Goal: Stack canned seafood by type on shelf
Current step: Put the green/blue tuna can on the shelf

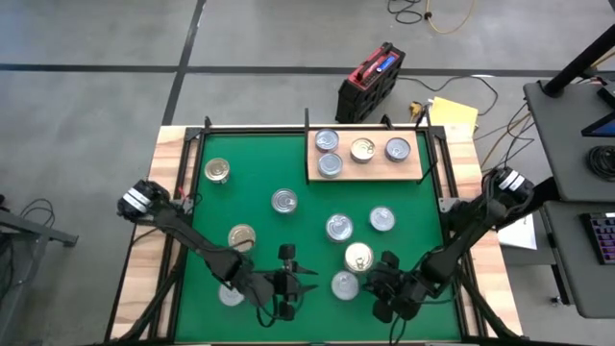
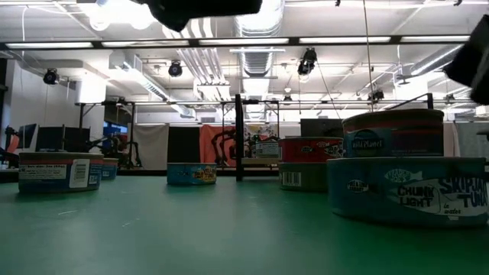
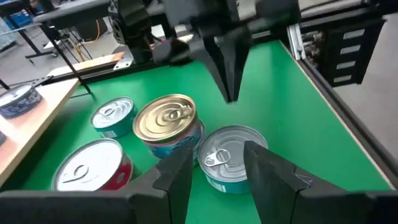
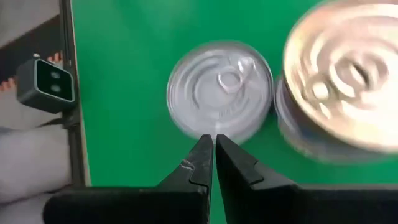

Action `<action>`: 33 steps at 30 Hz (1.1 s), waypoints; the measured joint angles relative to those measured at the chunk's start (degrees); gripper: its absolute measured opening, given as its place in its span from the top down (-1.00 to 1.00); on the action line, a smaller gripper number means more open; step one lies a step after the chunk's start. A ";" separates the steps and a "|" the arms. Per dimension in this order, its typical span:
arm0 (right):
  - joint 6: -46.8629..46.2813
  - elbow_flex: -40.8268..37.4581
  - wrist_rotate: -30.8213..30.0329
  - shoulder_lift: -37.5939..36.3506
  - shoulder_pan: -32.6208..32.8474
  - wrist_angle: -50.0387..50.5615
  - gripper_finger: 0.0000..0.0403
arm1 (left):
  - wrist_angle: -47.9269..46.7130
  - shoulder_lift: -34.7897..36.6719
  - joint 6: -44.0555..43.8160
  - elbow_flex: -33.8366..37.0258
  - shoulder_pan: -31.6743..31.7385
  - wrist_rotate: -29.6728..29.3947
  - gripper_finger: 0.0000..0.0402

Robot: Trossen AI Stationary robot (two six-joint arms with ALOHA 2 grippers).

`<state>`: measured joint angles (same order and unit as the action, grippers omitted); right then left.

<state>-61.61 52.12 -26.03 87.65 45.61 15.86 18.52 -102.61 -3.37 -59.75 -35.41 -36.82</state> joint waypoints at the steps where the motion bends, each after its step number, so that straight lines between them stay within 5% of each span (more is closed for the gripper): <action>1: -2.17 0.00 0.50 -0.63 0.50 1.01 0.94 | 0.11 -1.15 0.06 -0.83 0.21 0.00 0.40; 19: -40.31 -2.16 0.54 -5.96 12.23 10.46 0.94 | -0.28 -14.45 2.67 -8.55 2.59 1.57 0.77; 33: -43.41 -3.52 -4.43 -1.33 10.58 4.50 0.94 | -0.12 -18.17 2.83 -11.33 3.35 4.57 0.81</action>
<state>-105.02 48.60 -30.45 86.32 56.19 20.36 18.40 -120.78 -0.54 -71.08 -32.05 -32.25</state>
